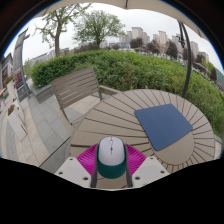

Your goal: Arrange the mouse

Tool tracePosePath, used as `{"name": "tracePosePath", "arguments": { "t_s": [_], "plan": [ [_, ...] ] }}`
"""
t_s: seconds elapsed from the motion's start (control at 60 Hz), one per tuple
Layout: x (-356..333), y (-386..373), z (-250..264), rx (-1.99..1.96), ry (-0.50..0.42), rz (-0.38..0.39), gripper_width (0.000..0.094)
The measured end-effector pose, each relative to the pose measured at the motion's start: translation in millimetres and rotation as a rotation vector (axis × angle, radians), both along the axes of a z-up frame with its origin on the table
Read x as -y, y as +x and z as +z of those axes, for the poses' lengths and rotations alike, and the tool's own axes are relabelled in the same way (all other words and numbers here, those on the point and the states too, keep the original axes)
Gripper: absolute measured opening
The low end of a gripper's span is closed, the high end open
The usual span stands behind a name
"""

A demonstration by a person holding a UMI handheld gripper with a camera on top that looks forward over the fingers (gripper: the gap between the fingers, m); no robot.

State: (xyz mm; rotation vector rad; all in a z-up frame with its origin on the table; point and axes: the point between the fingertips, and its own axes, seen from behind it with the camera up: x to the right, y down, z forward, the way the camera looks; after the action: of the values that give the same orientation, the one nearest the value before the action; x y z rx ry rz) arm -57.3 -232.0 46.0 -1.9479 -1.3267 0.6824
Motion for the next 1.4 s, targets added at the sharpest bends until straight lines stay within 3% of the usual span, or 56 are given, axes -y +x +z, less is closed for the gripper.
{"name": "tracePosePath", "arguments": {
  "t_s": [0.067, 0.15, 0.25, 0.35, 0.517, 0.583, 0.667, 0.7, 0.733, 0.75, 0.783, 0.85, 1.1, 1.217, 1.4],
  "plan": [
    [-28, -17, 40, -0.053, 0.022, -0.004, 0.0404],
    [-89, -39, 91, -0.107, 0.115, -0.012, 0.0403],
    [-158, -58, 99, -0.130, 0.145, -0.056, 0.0402],
    [-226, -70, 64, -0.093, 0.177, -0.100, 0.0404],
    [-278, -73, -28, 0.003, 0.120, -0.092, 0.0415],
    [-283, -66, -58, 0.033, 0.086, -0.080, 0.0447],
    [-285, -67, -58, 0.015, 0.071, -0.049, 0.0522],
    [-286, -65, -60, 0.035, 0.065, -0.037, 0.0622],
    [-289, -58, -59, 0.061, 0.062, -0.046, 0.0820],
    [-290, -55, -56, 0.070, 0.062, -0.049, 0.0862],
    [-290, -48, -46, 0.078, 0.058, -0.046, 0.0807],
    [-287, -32, -18, 0.070, 0.044, -0.039, 0.0861],
    [-245, 105, 113, 0.112, 0.006, 0.021, 0.0851],
    [-226, 177, 141, 0.156, 0.039, 0.067, 0.0848],
    [-207, 240, 153, 0.156, 0.014, 0.086, 0.0850]
  ]
}}
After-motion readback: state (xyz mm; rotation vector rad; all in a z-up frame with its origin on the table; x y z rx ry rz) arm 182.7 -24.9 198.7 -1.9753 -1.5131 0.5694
